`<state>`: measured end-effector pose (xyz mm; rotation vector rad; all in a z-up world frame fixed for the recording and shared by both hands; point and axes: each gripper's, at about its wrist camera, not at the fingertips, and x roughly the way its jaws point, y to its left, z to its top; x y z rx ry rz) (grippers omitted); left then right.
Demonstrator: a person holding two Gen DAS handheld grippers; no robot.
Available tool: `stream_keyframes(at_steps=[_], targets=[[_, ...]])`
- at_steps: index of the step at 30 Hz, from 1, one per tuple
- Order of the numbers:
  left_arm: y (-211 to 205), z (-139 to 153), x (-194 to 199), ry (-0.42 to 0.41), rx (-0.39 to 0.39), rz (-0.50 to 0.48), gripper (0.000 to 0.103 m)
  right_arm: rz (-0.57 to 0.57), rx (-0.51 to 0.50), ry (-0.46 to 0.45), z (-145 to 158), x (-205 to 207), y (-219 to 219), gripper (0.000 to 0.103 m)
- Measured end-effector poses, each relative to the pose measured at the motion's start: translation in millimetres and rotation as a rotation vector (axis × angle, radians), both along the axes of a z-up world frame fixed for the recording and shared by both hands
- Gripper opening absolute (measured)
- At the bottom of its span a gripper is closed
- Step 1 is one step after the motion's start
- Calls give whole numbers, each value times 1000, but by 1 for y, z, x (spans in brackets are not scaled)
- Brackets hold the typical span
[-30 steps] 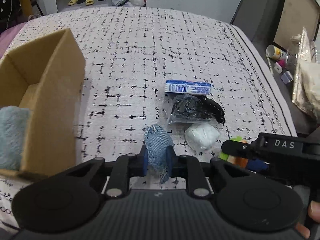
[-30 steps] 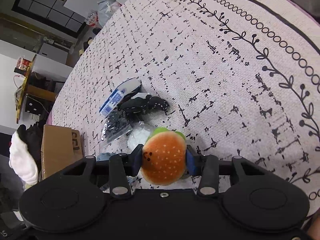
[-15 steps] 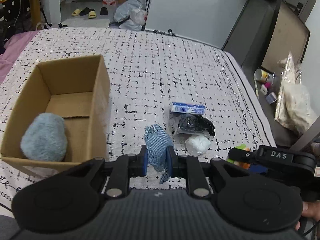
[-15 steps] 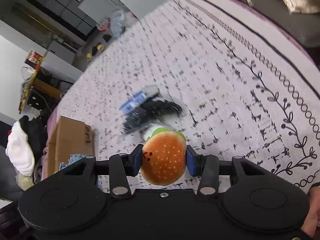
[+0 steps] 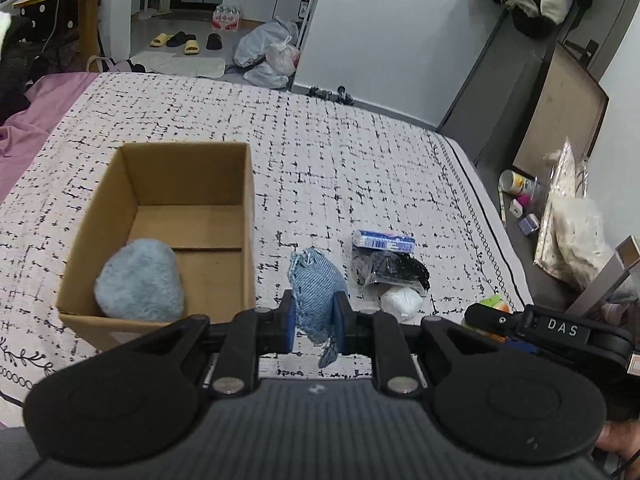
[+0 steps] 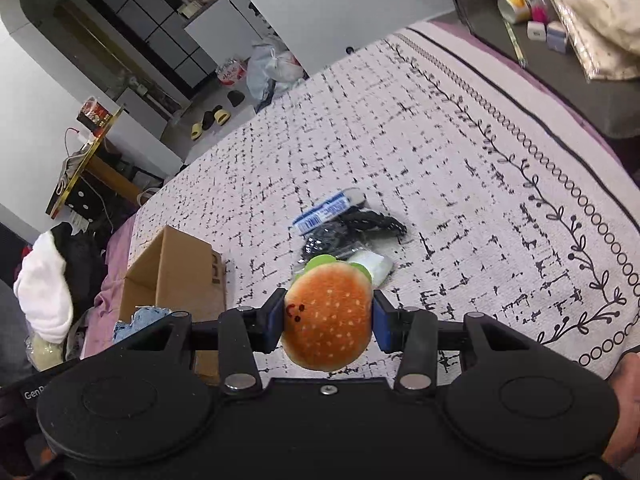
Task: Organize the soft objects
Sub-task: 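Carry the burger plush and denim cloth over the box with both tools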
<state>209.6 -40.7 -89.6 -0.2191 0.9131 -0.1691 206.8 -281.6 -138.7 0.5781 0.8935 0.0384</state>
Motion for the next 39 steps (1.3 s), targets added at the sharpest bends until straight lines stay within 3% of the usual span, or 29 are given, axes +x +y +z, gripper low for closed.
stream_keyframes(at_steps=[15,39], targets=[[46,19,-11,-51,-58,65,18,9,-31,-115,38,-7,35,44],[129,3,11,-37,-101,226,18,157,-60,-123,42,32,118,44]])
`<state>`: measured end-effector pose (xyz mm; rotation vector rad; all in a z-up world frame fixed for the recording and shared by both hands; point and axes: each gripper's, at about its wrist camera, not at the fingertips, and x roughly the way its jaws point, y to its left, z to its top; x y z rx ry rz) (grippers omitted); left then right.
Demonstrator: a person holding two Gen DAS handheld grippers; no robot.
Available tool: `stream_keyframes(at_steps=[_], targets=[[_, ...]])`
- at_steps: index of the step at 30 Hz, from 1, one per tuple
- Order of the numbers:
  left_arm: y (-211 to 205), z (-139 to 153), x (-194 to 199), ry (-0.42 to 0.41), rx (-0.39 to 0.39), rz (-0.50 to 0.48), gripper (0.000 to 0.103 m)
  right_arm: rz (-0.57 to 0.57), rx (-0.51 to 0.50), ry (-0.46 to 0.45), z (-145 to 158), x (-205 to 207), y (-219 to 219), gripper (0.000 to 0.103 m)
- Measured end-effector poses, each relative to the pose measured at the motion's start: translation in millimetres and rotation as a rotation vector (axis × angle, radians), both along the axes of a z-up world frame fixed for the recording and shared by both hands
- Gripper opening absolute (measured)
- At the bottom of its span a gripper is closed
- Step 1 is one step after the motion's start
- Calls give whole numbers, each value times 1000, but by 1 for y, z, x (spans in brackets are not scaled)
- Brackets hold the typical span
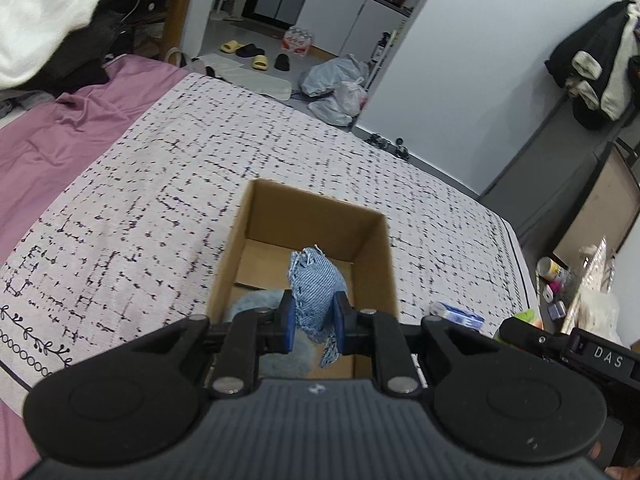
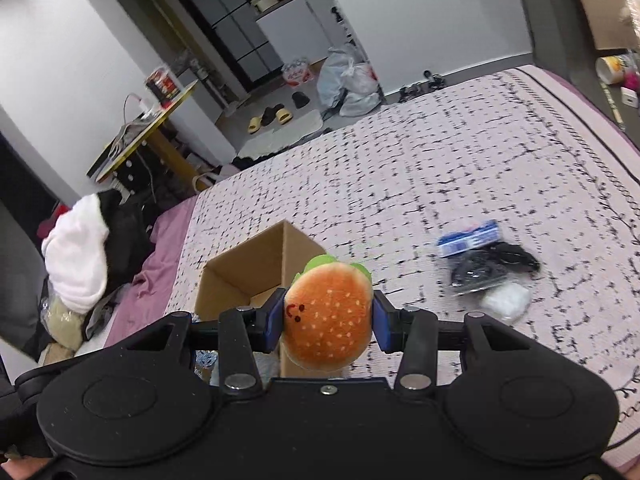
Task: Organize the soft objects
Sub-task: 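Carry the burger plush and denim cloth over the box with both tools, then open the right tool over the box while the left tool releases the denim cloth inside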
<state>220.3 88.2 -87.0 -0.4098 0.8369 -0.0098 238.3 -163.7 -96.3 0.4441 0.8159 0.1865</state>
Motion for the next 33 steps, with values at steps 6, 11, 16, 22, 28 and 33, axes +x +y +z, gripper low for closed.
stream_keyframes(at_steps=[6,11,16,22,28,33], targets=[[18,-5,6,13,-15,29,18,89,-27,9,1,15,31,44],[29,-11,11,28,-29,47,18,175,-53,24,-1,28,59,46],[37,-14,19,37,-40,55,18,232,-76,48,-8,38,81,47],[42,-15,29,39,-48,54,18,265,-113,96,-21,43,95,50],[37,-16,42,34,-45,37,18,252,-117,113,-23,42,92,70],[31,-18,53,39,-43,22,18,218,-96,115,-21,37,81,72]])
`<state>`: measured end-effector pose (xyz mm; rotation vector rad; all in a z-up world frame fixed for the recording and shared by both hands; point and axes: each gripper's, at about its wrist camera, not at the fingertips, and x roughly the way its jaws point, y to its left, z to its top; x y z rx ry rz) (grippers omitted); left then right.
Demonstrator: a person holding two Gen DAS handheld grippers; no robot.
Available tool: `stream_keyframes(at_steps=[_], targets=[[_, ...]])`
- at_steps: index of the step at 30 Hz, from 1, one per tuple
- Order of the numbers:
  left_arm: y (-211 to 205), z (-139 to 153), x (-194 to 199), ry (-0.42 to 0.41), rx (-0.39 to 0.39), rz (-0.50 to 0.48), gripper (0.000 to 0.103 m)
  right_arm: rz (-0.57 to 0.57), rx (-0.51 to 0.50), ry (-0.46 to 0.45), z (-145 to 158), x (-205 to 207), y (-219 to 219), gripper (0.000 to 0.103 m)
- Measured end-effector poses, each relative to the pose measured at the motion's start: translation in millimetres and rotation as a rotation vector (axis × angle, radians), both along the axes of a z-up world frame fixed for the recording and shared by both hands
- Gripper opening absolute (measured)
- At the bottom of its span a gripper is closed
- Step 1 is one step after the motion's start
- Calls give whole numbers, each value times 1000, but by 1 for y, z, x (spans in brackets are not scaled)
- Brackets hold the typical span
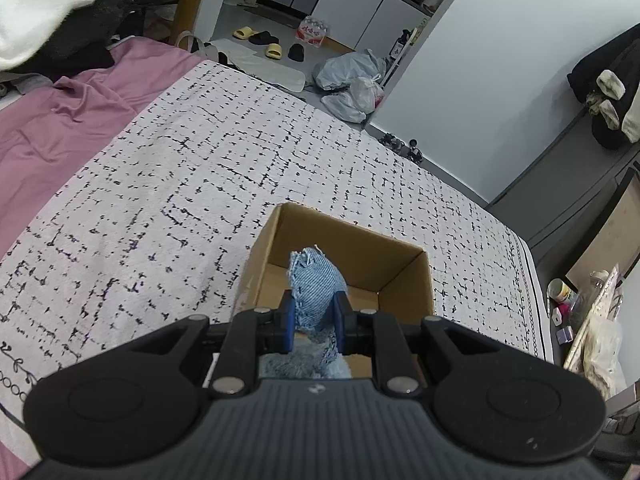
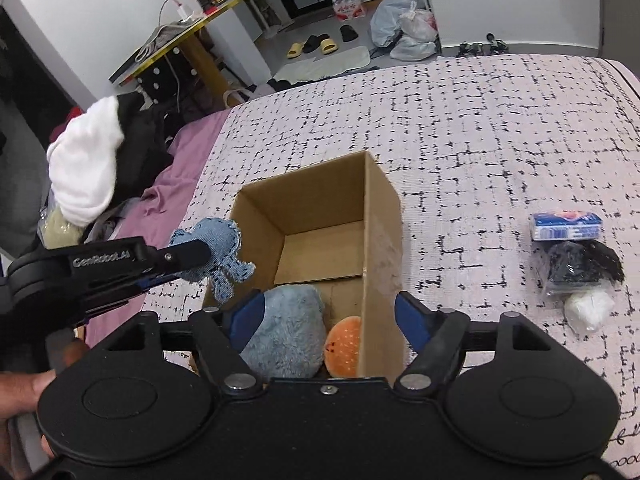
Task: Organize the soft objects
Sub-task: 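Open the right tool over the box while the left tool releases the denim cloth inside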
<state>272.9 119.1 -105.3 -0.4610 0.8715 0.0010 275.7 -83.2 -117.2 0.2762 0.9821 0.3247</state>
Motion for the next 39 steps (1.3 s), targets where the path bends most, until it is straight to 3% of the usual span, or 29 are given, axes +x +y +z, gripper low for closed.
stream_keyframes(at_steps=[10,13,15,17,22,29,39], targets=[[-15,-1,15,4,43,-20,19,-74,16,-2,1,-10,-31,77],[-17,1,15,13,92,0,24,-100,22,-14,1,-12,-39,84],[-16,1,14,23,89,10,33,-117,26,-23,2,-14,-45,88],[-15,3,11,34,90,21,49,-133,29,-22,0,-15,-51,91],[-23,9,2,26,135,30,69,-147,32,-41,-1,-19,-62,97],[-40,18,-8,-2,144,12,79,-148,12,-111,8,-26,-76,103],[-74,32,-18,-36,166,-42,82,-171,37,-126,11,-33,-111,103]])
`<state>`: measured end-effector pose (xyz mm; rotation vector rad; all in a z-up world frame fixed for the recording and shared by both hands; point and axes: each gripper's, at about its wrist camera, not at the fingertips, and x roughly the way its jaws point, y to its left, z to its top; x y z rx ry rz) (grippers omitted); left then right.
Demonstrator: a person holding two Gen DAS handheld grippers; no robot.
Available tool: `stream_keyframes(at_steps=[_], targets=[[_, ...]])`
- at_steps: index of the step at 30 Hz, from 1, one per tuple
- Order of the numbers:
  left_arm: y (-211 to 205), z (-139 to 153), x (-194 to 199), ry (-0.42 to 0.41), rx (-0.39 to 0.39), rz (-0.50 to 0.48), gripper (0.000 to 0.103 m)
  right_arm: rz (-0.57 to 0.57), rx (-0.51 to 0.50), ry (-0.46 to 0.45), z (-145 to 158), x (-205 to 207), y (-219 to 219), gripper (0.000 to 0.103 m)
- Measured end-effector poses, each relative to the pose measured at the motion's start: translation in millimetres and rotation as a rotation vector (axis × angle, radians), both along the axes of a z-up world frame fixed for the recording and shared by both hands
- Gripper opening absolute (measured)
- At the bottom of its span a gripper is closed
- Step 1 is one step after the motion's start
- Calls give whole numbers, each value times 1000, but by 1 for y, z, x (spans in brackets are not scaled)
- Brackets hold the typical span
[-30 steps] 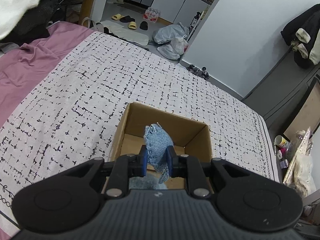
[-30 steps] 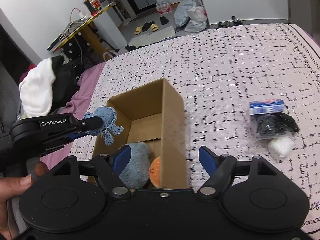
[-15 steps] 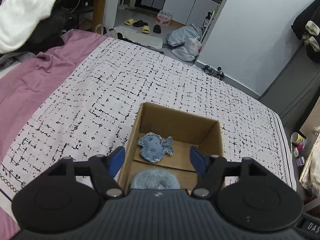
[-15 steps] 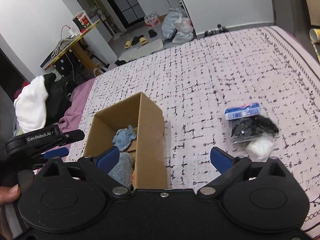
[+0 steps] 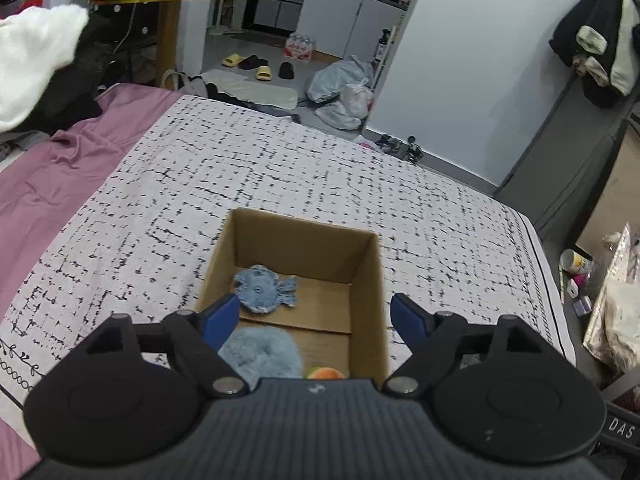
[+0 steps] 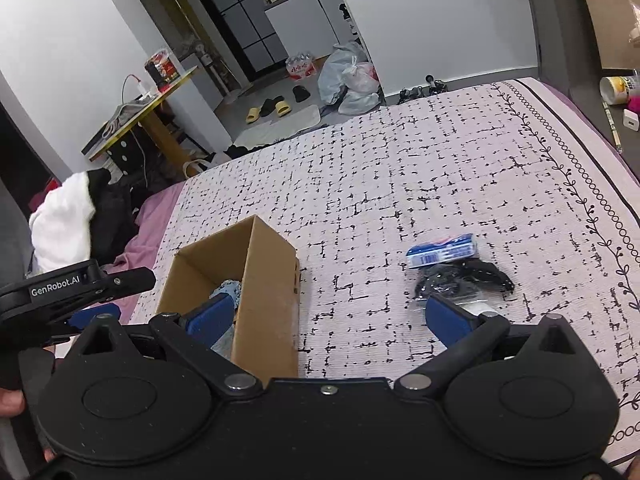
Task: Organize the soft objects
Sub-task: 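Open the right tool over the box while the left tool releases the denim cloth inside, then move both tools toward the packaged black item and white ball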
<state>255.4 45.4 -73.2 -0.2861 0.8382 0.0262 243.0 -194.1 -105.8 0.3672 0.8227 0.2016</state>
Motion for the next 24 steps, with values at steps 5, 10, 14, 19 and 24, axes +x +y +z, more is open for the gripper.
stream_keyframes(at_steps=[5,10,14,19,24], targets=[[-18,2,-3,10,5,-23,82,13,18,-17,2,-3,-14,103],[-42,6,-8,-11,63,-87,82,19,15,-26,2,-3,-28,103],[-52,6,-7,4,68,-78,82,17,27,-33,2,-3,-42,103],[-64,5,-7,5,76,-75,82,10,33,-40,2,-4,-58,103],[-78,4,-7,11,80,-65,82,4,53,-46,3,-3,-74,103]])
